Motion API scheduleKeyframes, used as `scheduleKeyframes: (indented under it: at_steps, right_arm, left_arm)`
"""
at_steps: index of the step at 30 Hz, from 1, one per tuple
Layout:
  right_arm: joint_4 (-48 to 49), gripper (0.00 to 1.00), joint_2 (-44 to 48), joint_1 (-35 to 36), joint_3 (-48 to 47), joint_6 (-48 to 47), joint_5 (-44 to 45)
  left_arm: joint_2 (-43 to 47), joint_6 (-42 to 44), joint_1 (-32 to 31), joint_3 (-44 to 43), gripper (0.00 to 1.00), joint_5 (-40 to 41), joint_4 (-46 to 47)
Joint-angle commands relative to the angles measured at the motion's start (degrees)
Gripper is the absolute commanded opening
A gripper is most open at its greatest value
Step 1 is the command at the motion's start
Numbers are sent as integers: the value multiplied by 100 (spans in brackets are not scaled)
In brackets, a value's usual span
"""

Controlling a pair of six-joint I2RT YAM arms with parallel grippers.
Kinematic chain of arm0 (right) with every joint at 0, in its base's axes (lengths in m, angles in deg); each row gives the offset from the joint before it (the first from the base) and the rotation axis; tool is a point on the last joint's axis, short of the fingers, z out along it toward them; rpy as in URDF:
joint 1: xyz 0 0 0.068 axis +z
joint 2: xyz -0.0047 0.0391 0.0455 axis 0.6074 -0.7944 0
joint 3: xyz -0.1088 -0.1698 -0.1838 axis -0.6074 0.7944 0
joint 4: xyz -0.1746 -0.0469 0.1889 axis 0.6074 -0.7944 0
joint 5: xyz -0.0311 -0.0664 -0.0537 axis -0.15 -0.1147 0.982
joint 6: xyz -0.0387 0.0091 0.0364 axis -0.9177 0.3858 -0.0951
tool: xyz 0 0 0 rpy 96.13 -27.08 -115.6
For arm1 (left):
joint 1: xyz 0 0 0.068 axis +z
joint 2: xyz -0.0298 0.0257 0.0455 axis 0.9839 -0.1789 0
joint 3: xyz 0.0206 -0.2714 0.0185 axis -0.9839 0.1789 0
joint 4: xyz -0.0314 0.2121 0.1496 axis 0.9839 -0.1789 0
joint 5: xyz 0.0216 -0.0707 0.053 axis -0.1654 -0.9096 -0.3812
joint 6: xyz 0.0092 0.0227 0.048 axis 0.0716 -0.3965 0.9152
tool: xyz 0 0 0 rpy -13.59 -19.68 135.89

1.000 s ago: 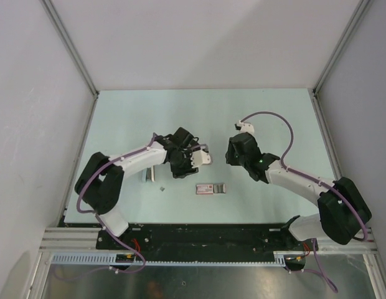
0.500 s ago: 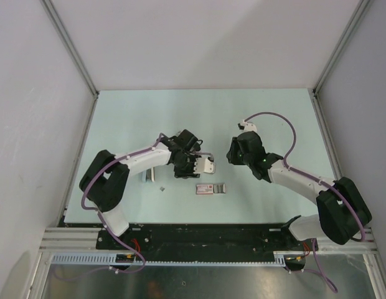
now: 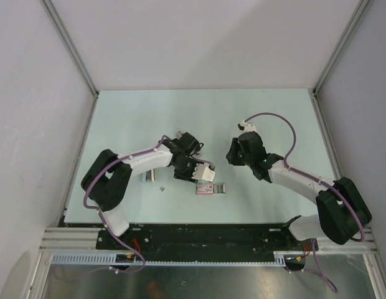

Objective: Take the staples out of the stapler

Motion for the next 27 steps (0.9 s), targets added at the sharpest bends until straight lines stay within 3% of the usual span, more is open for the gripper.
scheduleKeyframes:
  at_steps: [1, 18, 27]
  right_arm:
    - [174, 23, 126, -40, 28, -57, -71]
    - [172, 18, 181, -67, 65, -48, -197]
    - [174, 17, 89, -72, 66, -48, -260]
  left_arm:
    - [-101, 538, -74, 66, 50, -112, 35]
    - [-333, 780, -98, -62, 44, 55, 29]
    - [-32, 720, -116, -44, 41, 55, 30]
